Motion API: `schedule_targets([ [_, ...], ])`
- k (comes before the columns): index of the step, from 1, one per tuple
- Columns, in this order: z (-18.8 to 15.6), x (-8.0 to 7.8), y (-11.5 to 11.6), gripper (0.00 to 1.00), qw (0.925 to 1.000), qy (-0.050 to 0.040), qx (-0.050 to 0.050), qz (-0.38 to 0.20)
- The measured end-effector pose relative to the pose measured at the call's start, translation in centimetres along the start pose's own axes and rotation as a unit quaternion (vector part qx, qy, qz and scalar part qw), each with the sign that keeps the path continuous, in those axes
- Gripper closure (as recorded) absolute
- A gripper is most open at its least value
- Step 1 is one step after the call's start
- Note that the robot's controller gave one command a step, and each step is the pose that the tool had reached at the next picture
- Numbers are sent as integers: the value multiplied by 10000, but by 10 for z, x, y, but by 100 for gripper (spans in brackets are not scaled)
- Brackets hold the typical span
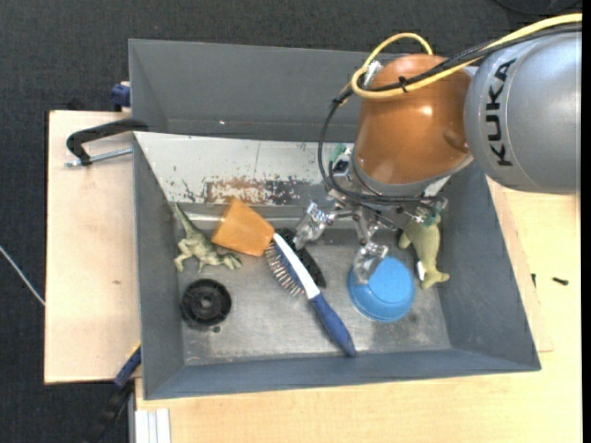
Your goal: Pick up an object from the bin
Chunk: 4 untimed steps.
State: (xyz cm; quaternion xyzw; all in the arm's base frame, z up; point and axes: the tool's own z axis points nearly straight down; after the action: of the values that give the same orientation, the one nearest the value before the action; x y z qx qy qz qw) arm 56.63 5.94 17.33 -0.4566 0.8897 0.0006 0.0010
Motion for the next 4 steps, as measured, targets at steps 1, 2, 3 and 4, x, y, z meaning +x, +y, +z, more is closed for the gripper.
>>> schedule_targets([
  [1, 99, -52, -6, 0, 9979, -23, 41, 649],
  [2, 98, -52, -7, 100, 9979, -41, 55, 645],
  [3, 99, -52, -6, 0, 9979, -34, 47, 653],
  [4, 98, -53, -7, 100, 9979, -47, 57, 645],
])
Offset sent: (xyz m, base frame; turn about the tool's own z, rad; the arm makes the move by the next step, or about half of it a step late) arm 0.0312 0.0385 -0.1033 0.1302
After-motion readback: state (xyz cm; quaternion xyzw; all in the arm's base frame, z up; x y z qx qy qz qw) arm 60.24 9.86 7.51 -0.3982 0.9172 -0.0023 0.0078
